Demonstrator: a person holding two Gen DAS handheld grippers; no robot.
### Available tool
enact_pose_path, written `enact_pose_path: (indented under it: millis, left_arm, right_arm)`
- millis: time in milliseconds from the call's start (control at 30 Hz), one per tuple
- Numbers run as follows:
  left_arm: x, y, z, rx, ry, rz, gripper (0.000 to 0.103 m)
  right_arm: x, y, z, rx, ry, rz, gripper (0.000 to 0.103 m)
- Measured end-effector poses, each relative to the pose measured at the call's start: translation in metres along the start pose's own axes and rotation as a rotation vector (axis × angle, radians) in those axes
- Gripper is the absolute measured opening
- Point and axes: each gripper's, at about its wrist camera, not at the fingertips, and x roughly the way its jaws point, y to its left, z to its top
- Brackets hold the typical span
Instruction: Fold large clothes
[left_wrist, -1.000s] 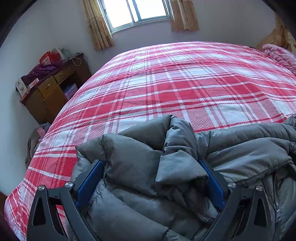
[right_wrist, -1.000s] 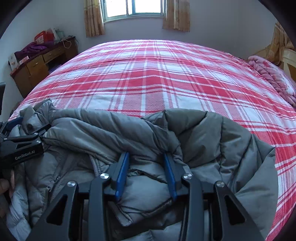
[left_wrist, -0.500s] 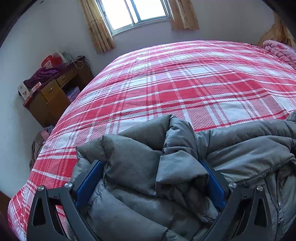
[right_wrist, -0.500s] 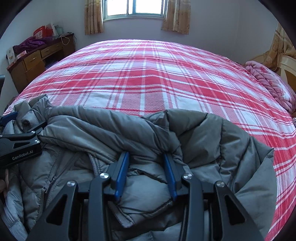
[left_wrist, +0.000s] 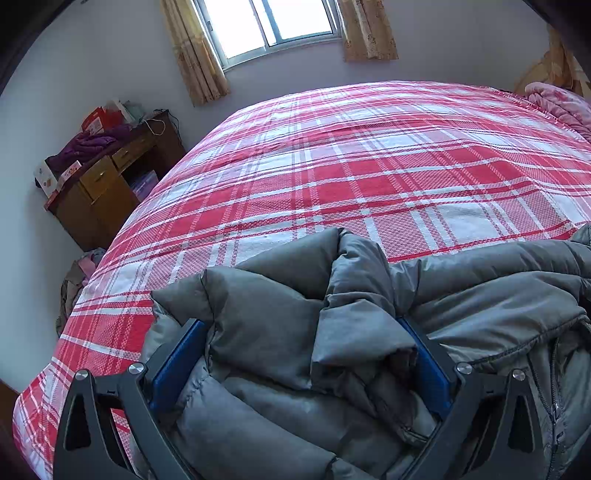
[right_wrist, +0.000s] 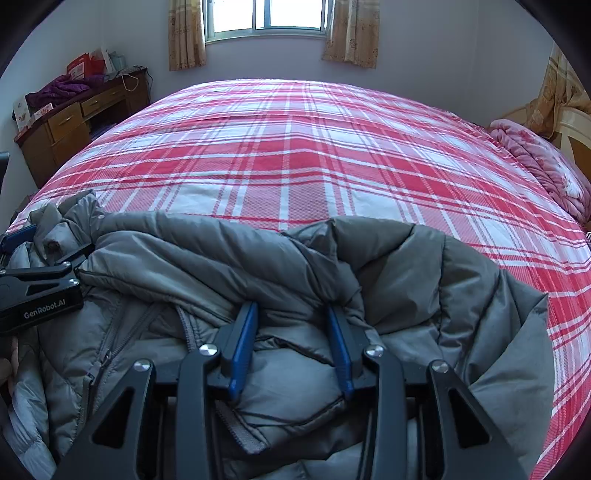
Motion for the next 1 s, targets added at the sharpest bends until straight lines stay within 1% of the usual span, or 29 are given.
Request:
enact_pose_path:
  millis: [233, 400, 733, 833, 867, 900, 933, 967, 1000]
  left_arm:
    - [0.001, 0.000, 0.001, 0.000, 0.001, 0.000, 0.102]
    - [0.000, -0.004, 0.001, 0.018, -0.006, 0.023, 0.102]
    - [-0.001, -0.007, 0.000, 0.034, -0.013, 0.043, 0.102]
    - [0.000, -0.007, 0.006, 0.036, 0.013, 0.024, 0.102]
    - [-0.002, -0.002, 0.012, 0.030, 0.045, 0.011, 0.102]
    - [-0.010, 0.004, 0.019, 0.016, 0.075, -0.001, 0.102]
    - [-0.019, 0.011, 0.023, 0.006, 0.070, -0.010, 0.102]
    - [-0.035, 0.020, 0.027, -0.005, 0.041, -0.020, 0.102]
    - [-0.053, 0.030, 0.028, -0.012, 0.008, -0.030, 0.102]
  right_arm:
    - [0.000, 0.000, 0.000, 0.001, 0.001, 0.002, 0.041]
    - [0.001, 0.001, 0.001, -0.012, 0.005, -0.013, 0.041]
    - [0.002, 0.005, 0.001, -0.019, 0.006, -0.021, 0.041]
    - [0.003, 0.005, 0.001, -0.015, 0.006, -0.015, 0.042]
    - [0.003, 0.006, 0.003, -0.017, 0.008, -0.011, 0.042]
    - [0.002, 0.004, 0.004, -0.017, 0.012, -0.004, 0.043]
    - [0.000, 0.002, 0.006, -0.029, 0.023, 0.005, 0.044]
    - [-0.007, -0.001, 0.009, -0.051, 0.037, 0.005, 0.049]
    - [-0.016, -0.006, 0.010, -0.043, 0.033, 0.003, 0.057]
